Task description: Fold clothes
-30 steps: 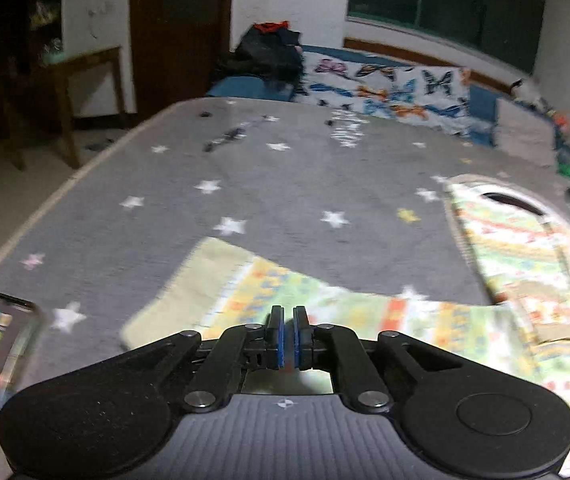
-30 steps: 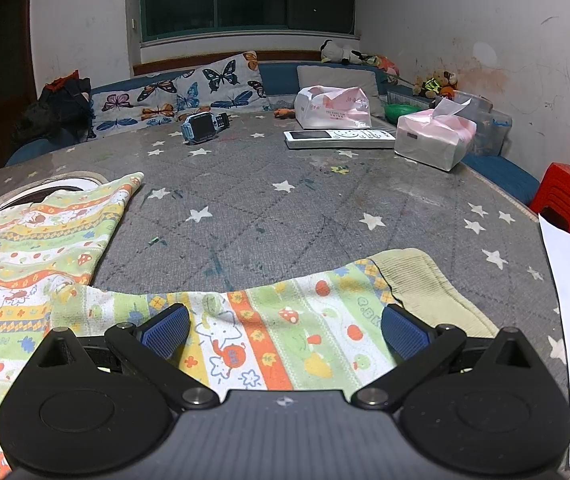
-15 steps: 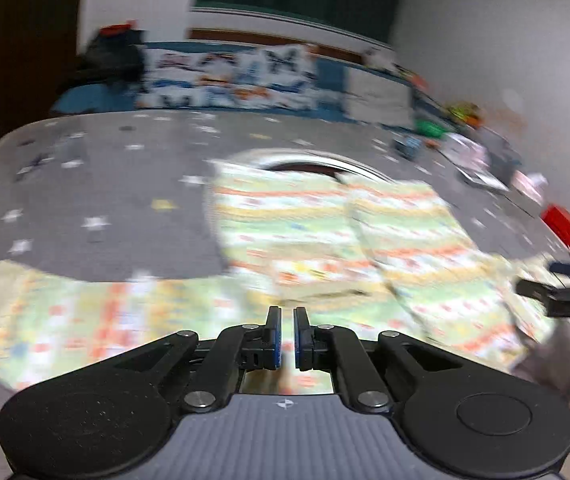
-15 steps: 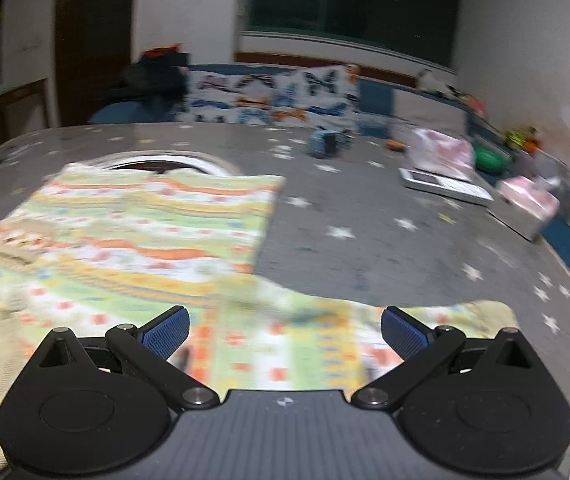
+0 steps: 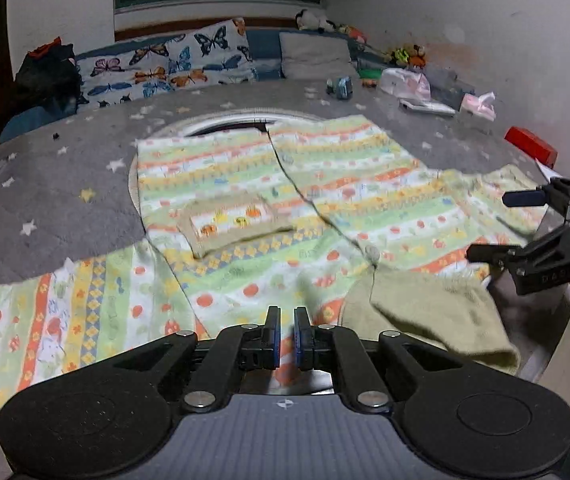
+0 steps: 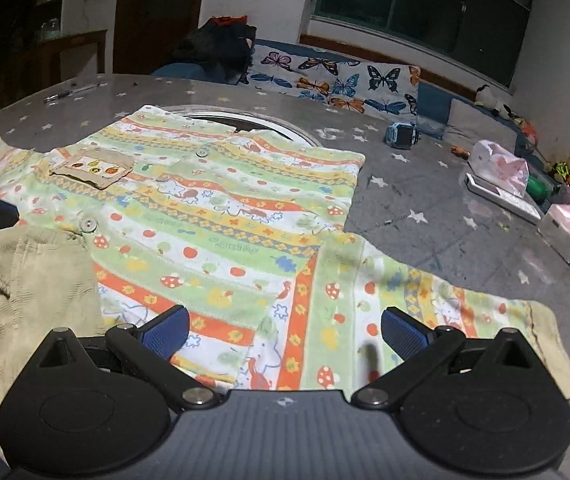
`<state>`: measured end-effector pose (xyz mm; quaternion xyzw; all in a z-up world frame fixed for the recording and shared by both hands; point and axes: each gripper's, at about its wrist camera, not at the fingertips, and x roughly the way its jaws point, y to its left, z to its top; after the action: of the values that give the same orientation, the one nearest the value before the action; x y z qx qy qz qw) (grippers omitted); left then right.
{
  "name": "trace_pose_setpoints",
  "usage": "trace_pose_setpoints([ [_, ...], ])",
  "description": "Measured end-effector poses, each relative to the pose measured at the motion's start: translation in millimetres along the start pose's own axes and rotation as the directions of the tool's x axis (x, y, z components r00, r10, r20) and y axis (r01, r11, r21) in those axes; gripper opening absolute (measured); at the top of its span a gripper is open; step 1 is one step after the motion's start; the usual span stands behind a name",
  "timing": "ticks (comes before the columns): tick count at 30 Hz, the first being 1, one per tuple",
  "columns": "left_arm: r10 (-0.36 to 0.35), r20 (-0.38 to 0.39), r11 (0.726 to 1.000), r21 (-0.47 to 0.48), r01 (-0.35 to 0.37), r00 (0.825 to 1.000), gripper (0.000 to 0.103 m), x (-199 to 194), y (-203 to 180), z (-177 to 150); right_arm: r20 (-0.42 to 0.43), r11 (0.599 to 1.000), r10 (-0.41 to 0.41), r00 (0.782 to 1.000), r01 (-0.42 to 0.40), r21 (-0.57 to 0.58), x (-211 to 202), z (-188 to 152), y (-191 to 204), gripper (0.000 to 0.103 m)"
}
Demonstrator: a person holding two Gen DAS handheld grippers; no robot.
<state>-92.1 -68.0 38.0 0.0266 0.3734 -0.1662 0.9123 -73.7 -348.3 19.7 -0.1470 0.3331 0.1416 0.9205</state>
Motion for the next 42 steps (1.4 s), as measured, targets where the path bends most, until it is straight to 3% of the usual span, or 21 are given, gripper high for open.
trace_pose_setpoints([
  [5,-0.050,0.042,0.999,-0.011,0.051,0.998,0.007,1.0,-8.1,14.0,0.017,1.000,0.008,1.000,-0.008,0.013,-0.6,2.3,3.1,0.103],
  [12,-0.071,-0.021,0.995,0.069,0.072,0.997,0.008,19.2,-29.0,2.7,0.016,1.000,0.022,1.000,-0.022,0.021,-3.1,-3.0,3.2,0.103],
  [16,-0.088,-0.005,0.996,0.034,0.088,0.996,0.009,15.3,-24.0,10.3,0.052,0.999,0.017,0.999,-0.019,0.032,-2.0,10.5,-9.8,0.103],
  [20,-0.083,-0.011,0.996,0.031,0.084,0.996,0.009,15.7,-23.6,11.3,0.080,0.993,0.092,0.993,-0.097,0.064,13.6,29.1,-20.1,0.103],
  [25,-0.076,-0.034,0.997,0.030,0.077,0.997,0.010,17.5,-22.0,7.6,0.041,0.973,0.180,0.983,-0.184,0.142,45.4,34.6,-27.3,0.103],
  [28,-0.073,-0.026,0.997,0.034,0.074,0.997,0.014,13.7,-20.2,11.6,0.019,0.972,0.140,0.990,-0.141,0.189,51.4,26.0,-35.6,0.103],
  [33,-0.079,0.006,0.995,0.064,0.079,0.997,0.014,11.8,-26.1,30.0,0.066,0.964,0.099,0.993,-0.113,0.241,22.2,8.0,-57.1,0.103],
  [38,-0.113,0.007,0.988,0.106,0.112,0.994,0.015,21.6,-48.9,45.0,0.063,0.953,-0.076,0.995,0.054,0.297,-3.0,-17.2,-90.6,0.100],
  [42,-0.138,0.001,0.979,0.152,0.136,0.990,0.024,30.3,-72.2,49.3,0.007,0.910,-0.232,0.973,0.215,0.355,-13.6,-38.8,-128.0,0.093],
])
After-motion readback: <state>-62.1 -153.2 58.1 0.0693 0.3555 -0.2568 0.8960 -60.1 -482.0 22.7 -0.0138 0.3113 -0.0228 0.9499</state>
